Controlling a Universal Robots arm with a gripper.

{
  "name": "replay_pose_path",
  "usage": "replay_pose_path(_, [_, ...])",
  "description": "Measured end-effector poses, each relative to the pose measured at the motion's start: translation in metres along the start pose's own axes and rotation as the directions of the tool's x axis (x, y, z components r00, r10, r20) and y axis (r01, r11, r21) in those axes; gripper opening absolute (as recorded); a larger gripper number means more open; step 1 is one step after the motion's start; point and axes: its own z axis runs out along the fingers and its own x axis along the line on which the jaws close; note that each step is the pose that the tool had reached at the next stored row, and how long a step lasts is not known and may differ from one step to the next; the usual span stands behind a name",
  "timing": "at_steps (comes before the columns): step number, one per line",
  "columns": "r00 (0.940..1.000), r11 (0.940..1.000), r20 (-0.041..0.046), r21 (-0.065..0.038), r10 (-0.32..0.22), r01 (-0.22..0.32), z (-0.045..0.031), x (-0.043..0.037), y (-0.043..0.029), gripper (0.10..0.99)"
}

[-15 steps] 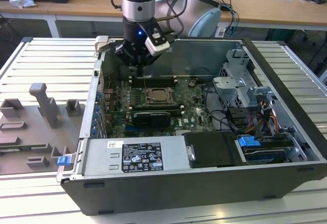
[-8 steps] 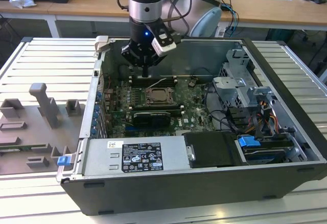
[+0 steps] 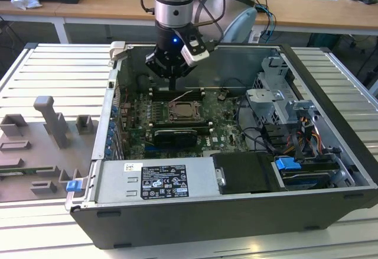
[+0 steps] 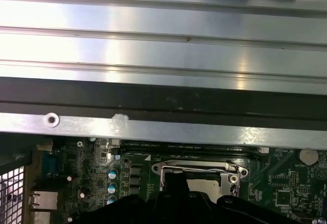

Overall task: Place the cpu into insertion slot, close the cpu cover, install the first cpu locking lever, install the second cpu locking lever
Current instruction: 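Install the first cpu locking lever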

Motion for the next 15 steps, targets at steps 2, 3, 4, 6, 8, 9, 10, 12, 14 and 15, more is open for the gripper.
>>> replay_pose_path(2, [1.0000,1.0000,-0.0002,-0.001,0.000,0.000,0.0002,-0.0017,-0.0001,0.106])
replay_pose_path(3, [1.0000,0.9999,0.0003,-0.012,0.001,-0.001,0.0012,-0.0019,-0.0001,0.106])
replay_pose_path(4, [1.0000,0.9998,0.0007,-0.022,0.001,-0.001,0.0015,-0.0019,-0.0001,0.106])
replay_pose_path(6, [1.0000,0.9987,0.0021,-0.051,0.002,-0.002,0.0021,-0.0019,-0.0005,0.106])
replay_pose_path(8, [1.0000,0.9984,0.0026,-0.056,0.002,-0.002,0.0059,-0.0028,-0.0013,0.106])
replay_pose_path(9, [1.0000,0.9984,0.0024,-0.056,0.003,-0.003,0.0080,-0.0039,-0.0015,0.106])
replay_pose_path(10, [1.0000,0.9984,0.0025,-0.056,0.004,-0.004,0.0099,-0.0051,-0.0016,0.106])
replay_pose_path(12, [0.9999,0.9983,0.0027,-0.058,0.010,-0.009,0.0147,-0.0091,-0.0019,0.106])
replay_pose_path(14, [0.9999,0.9983,0.0027,-0.058,0.010,-0.010,0.0194,-0.0123,-0.0021,0.106])
replay_pose_path(15, [0.9999,0.9983,0.0027,-0.058,0.010,-0.010,0.0216,-0.0138,-0.0022,0.106])
